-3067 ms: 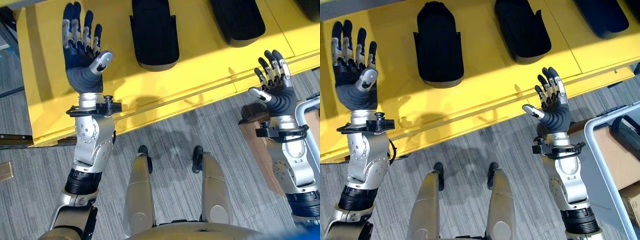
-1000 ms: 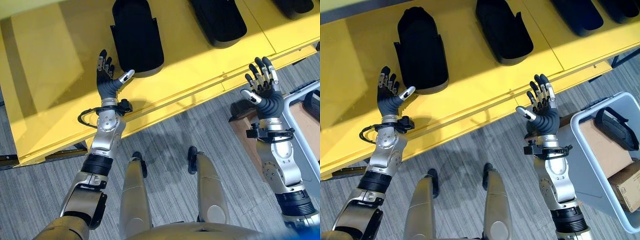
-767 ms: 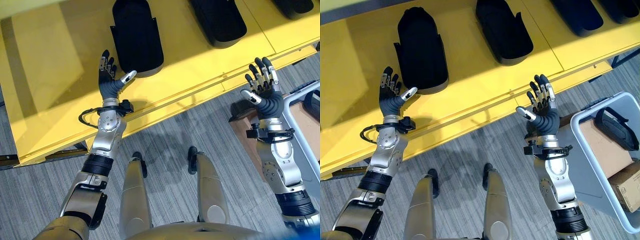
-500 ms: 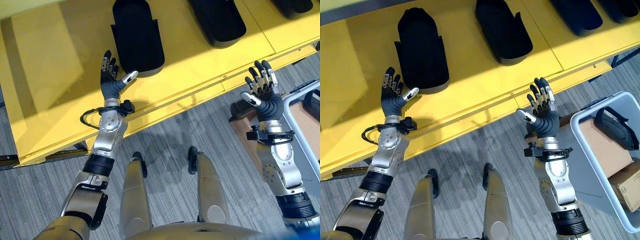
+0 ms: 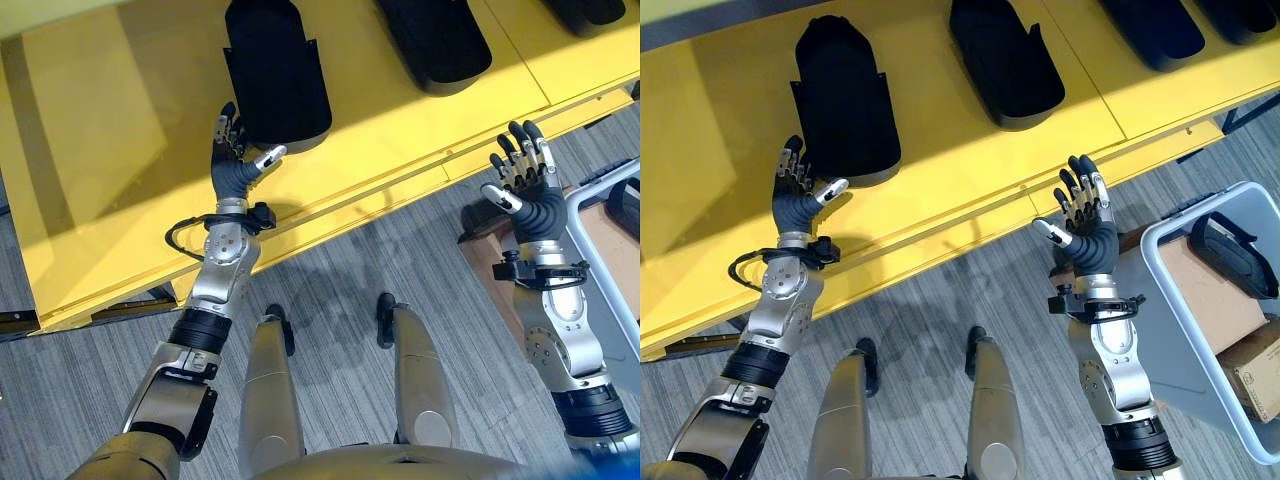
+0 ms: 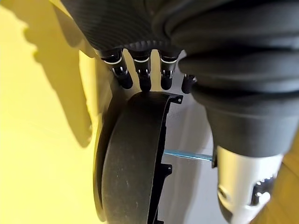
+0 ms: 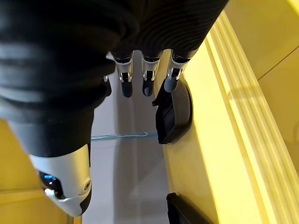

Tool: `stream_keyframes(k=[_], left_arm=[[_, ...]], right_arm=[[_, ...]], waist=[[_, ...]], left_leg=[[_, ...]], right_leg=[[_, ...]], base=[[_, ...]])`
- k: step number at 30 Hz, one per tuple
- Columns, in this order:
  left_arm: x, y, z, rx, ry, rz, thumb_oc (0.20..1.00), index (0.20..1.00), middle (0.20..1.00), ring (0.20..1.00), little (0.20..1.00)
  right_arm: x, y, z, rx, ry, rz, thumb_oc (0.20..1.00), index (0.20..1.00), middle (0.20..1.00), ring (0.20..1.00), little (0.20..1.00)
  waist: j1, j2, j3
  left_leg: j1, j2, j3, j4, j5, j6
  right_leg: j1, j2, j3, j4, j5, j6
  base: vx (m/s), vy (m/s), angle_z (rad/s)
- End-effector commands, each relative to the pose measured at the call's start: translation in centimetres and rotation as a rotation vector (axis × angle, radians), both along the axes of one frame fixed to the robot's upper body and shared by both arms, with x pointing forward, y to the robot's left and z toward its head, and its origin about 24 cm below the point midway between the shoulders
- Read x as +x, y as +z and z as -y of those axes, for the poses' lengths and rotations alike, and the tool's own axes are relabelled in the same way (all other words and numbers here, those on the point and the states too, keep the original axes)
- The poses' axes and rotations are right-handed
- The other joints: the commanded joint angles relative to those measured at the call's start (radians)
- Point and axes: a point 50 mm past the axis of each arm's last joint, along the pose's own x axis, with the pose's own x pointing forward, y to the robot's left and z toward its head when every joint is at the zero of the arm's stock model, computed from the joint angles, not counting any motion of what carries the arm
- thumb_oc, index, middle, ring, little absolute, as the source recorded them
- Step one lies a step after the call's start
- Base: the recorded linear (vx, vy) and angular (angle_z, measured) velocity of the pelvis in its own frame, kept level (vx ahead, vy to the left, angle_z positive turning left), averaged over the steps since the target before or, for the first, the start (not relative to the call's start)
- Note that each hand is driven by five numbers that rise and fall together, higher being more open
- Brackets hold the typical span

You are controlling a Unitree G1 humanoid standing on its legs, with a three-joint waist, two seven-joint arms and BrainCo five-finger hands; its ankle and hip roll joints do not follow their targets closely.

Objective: Move parts from the plastic box to the shelf.

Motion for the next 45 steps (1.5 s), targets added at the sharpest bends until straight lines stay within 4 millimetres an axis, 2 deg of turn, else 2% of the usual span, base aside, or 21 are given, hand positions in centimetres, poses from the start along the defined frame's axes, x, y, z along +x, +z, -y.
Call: stream_keyframes(k=[1,19,27,35,41,42,43,44,45], left_arm=[[-0.3,-2.4,4.4,0.018,-0.187,-0.097,1.0,1.0,1.0,1.0,1.0],[-0.2,-2.2,5.7,0.035,-0.241,-0.096,1.0,1.0,1.0,1.0,1.0],[-0.5,-2.5,4.8,0.014,-0.221,-0.101,1.0,1.0,1.0,1.0,1.0],[-1.7,-4.0,1.9,-0.003,-0.14,-0.133,1.0,1.0,1.0,1.0,1.0],[-3.7,-6.0,-2.2,-0.056,-0.013,-0.188,1.0,1.0,1.0,1.0,1.0],[-4.5,-6.3,-3.3,-0.077,0.018,-0.191,1.0,1.0,1.0,1.0,1.0],[-4.5,-6.4,-3.4,-0.078,0.018,-0.192,1.0,1.0,1.0,1.0,1.0],[-5.7,-7.0,-5.1,-0.092,0.065,-0.207,1.0,1.0,1.0,1.0,1.0],[-5.7,-7.0,-5.1,-0.092,0.065,-0.207,1.0,1.0,1.0,1.0,1.0]], right_arm=[[-0.9,2.4,0.5,-0.006,-0.008,0.132,1.0,1.0,1.0,1.0,1.0],[-1.0,2.3,0.3,-0.007,0.001,0.127,1.0,1.0,1.0,1.0,1.0],[-1.1,2.3,0.4,-0.012,-0.006,0.129,1.0,1.0,1.0,1.0,1.0],[-1.3,2.1,0.8,-0.008,-0.017,0.126,1.0,1.0,1.0,1.0,1.0],[-1.6,1.9,1.2,-0.017,-0.036,0.117,1.0,1.0,1.0,1.0,1.0],[-1.6,1.8,1.4,-0.015,-0.039,0.114,1.0,1.0,1.0,1.0,1.0],[-1.6,1.8,1.4,-0.015,-0.038,0.113,1.0,1.0,1.0,1.0,1.0],[-1.7,1.8,1.6,-0.017,-0.037,0.116,1.0,1.0,1.0,1.0,1.0],[-1.7,1.8,1.6,-0.017,-0.037,0.116,1.0,1.0,1.0,1.0,1.0]], waist=[[-0.016,0.01,-0.008],[-0.021,0.012,-0.01],[-0.018,0.014,-0.009],[-0.004,0.02,-0.01],[0.014,0.026,-0.008],[0.02,0.03,-0.007],[0.019,0.03,-0.008],[0.03,0.033,-0.006],[0.03,0.033,-0.006]], left_leg=[[0.0,0.001,-0.018,-0.03,0.031,0.017],[-0.002,0.004,-0.018,-0.026,0.029,0.019],[-0.002,0.003,-0.02,-0.027,0.031,0.019],[-0.005,0.001,-0.021,-0.03,0.035,0.017],[-0.007,-0.003,-0.024,-0.029,0.037,0.02],[-0.007,-0.004,-0.024,-0.029,0.038,0.02],[-0.007,-0.004,-0.024,-0.029,0.038,0.02],[-0.004,-0.008,-0.026,-0.031,0.04,0.021],[-0.004,-0.008,-0.026,-0.031,0.04,0.021]], right_leg=[[0.012,0.011,-0.023,-0.01,0.031,-0.026],[0.004,0.011,-0.019,0.0,0.03,-0.028],[0.006,0.011,-0.021,-0.002,0.033,-0.028],[0.006,0.011,-0.024,-0.005,0.034,-0.028],[0.006,0.008,-0.029,-0.002,0.034,-0.03],[0.01,0.006,-0.029,-0.002,0.034,-0.029],[0.01,0.006,-0.03,-0.002,0.034,-0.029],[0.013,0.005,-0.031,-0.002,0.034,-0.029],[0.013,0.005,-0.031,-0.002,0.034,-0.029]], base=[[0.0,0.0,0.0],[0.0,0.0,0.0],[0.0,0.0,0.0],[0.0,0.0,0.0],[0.0,0.0,0.0],[0.0,0.0,0.0],[0.0,0.0,0.0],[0.0,0.0,0.0],[0.0,0.0,0.0]])
